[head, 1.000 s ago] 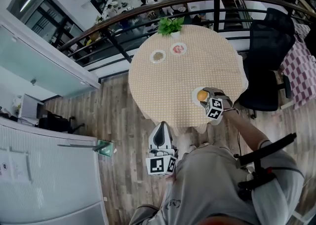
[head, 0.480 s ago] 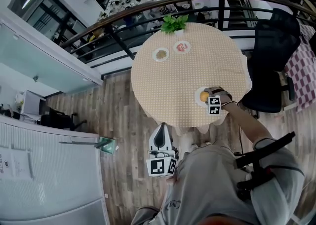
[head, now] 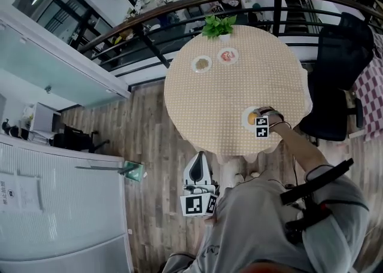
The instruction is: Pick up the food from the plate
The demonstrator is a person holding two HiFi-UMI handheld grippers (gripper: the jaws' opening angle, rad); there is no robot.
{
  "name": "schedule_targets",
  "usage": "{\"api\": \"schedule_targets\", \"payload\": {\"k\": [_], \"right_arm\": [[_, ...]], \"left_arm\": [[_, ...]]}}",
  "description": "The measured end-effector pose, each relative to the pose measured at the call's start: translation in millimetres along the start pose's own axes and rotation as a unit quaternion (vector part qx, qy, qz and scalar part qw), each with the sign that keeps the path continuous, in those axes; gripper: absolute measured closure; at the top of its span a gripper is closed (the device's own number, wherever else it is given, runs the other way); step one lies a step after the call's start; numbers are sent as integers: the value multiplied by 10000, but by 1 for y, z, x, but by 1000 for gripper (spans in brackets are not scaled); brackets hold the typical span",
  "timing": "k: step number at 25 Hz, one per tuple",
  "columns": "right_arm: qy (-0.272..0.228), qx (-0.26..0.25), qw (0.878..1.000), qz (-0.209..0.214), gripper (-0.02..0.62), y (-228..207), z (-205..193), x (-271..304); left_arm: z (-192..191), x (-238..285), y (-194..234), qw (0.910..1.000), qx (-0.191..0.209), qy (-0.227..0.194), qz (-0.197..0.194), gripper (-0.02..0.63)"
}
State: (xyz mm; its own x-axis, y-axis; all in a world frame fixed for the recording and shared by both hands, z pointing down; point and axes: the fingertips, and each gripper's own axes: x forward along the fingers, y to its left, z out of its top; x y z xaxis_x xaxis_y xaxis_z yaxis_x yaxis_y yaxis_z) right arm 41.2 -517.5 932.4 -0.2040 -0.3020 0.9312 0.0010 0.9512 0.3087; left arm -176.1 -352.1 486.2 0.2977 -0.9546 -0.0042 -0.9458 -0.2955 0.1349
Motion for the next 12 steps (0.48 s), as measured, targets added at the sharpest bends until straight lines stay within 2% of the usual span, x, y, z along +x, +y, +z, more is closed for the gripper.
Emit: {"api": "schedule_targets", "payload": {"k": [5,12], "right_arm": [[189,-225,9996,8,301,-3,-5,13],[110,-312,9994,44,295,-11,0,22]], "left_arm": [[-2,-1,2,9999,-17,25,116,595],[4,2,-4,10000,50,-45,63,595]]}}
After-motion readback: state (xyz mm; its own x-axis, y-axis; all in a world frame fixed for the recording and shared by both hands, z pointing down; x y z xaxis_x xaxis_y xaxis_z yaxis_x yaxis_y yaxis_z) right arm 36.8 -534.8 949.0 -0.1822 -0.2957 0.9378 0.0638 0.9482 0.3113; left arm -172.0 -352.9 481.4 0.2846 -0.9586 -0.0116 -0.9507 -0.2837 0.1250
